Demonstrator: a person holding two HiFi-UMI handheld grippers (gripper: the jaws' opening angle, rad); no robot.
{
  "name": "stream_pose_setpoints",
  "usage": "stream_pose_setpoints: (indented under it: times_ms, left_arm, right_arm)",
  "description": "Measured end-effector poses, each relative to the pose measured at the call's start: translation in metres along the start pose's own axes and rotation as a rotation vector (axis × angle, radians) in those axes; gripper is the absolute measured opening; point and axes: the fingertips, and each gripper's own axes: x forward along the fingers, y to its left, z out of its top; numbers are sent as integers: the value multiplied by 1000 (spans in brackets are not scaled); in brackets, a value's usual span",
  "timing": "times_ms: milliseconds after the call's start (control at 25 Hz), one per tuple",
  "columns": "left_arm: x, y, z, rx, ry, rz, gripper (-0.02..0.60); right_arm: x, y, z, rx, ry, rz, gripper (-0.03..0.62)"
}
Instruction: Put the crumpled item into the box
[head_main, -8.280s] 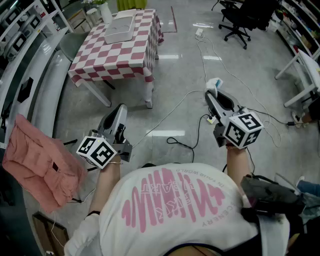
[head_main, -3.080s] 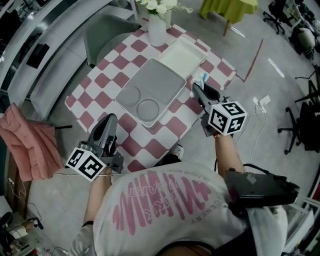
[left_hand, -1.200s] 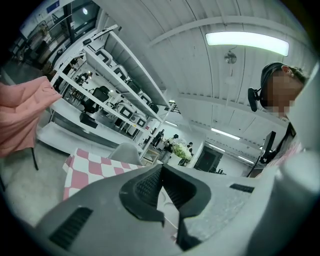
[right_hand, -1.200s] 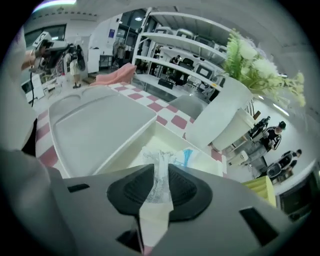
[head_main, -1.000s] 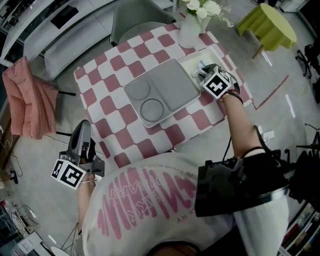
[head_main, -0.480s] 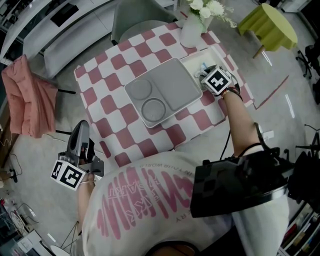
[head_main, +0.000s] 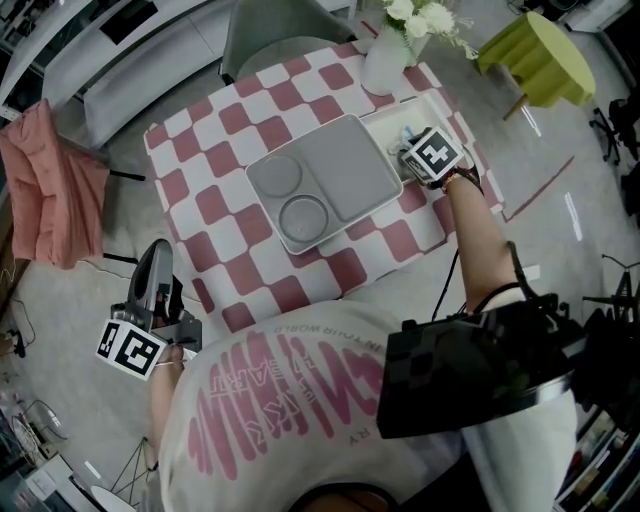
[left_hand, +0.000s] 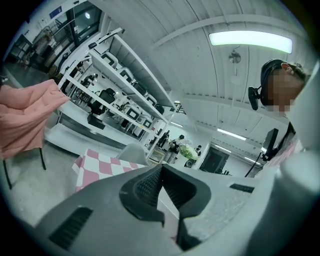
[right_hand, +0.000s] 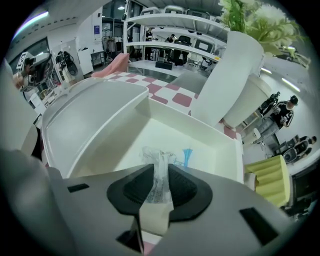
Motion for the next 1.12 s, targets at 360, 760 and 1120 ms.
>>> stream_pose_setpoints:
  times_ms: [360, 760, 1120]
  left_arm:
    - [-8, 0, 5, 16, -32, 27, 8]
    - [-16, 4, 3, -3, -42, 41, 8]
    - [-18, 5, 1, -5, -44, 46, 8]
  right_arm:
    - [-1, 1, -2, 34, 29, 26, 97]
    - [-3, 0, -2, 51, 58, 34, 112]
    - [-3, -1, -2, 51, 66, 45, 138]
